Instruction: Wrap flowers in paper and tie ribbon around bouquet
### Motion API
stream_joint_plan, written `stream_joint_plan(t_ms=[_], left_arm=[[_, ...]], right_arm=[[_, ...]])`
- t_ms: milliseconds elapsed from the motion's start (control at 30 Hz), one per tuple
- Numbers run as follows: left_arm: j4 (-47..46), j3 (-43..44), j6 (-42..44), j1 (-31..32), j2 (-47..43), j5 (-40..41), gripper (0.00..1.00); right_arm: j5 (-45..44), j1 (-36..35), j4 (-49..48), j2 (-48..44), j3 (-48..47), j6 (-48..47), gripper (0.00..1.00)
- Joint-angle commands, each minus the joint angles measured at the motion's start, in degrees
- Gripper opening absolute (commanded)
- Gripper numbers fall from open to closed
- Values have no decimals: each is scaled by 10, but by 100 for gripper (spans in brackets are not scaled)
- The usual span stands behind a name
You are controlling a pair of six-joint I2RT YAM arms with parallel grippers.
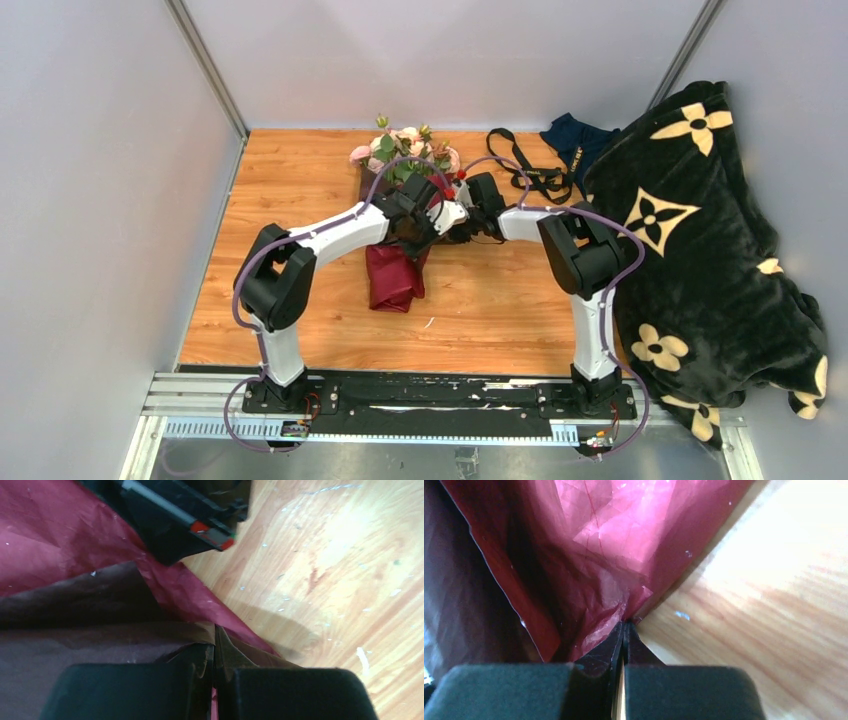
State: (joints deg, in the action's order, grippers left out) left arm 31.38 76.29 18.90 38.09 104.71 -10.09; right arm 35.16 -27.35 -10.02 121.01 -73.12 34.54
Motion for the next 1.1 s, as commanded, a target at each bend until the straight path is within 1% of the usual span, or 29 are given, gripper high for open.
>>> stream_joint_plan(t_ms=[0,67,167,233,300,333,400,500,600,700,800,933,1067], left_arm=[[4,-3,43,1,37,47,0],[4,-12,59,1,46,77,0],[1,-24,72,2,51,85,0],[-1,-26,78,7,55,87,0],[-2,-25,81,14,60,92,0],[-3,-25,83,18,61,95,1],[-5,-28,89,28,63,99,2],[-11,-34,96,39,63,120,4],[-11,-36,96,40,62,125,6],[-12,-41,102,41,61,131,7],[-14,-45,106,41,61,134,7],[-15,-47,108,42,63,131,8],[-17,-49,110,43,63,132,8]], right_arm=[[-2,8,30,-40,39,-10,2],[-24,23,52,-71,50,-25,5],[-46,52,80,-118,56,-56,11],[-49,72,127,-137,30,-87,15],[-44,79,165,-140,-21,-127,20],[-39,81,198,-136,-49,-150,25],[-7,77,231,-117,-110,-182,36],[50,63,249,-64,-192,-202,49],[105,41,267,7,-290,-213,60],[153,5,283,74,-374,-225,63],[157,-19,290,113,-425,-226,64],[186,-34,297,148,-457,-221,64],[198,-41,300,159,-453,-225,63]])
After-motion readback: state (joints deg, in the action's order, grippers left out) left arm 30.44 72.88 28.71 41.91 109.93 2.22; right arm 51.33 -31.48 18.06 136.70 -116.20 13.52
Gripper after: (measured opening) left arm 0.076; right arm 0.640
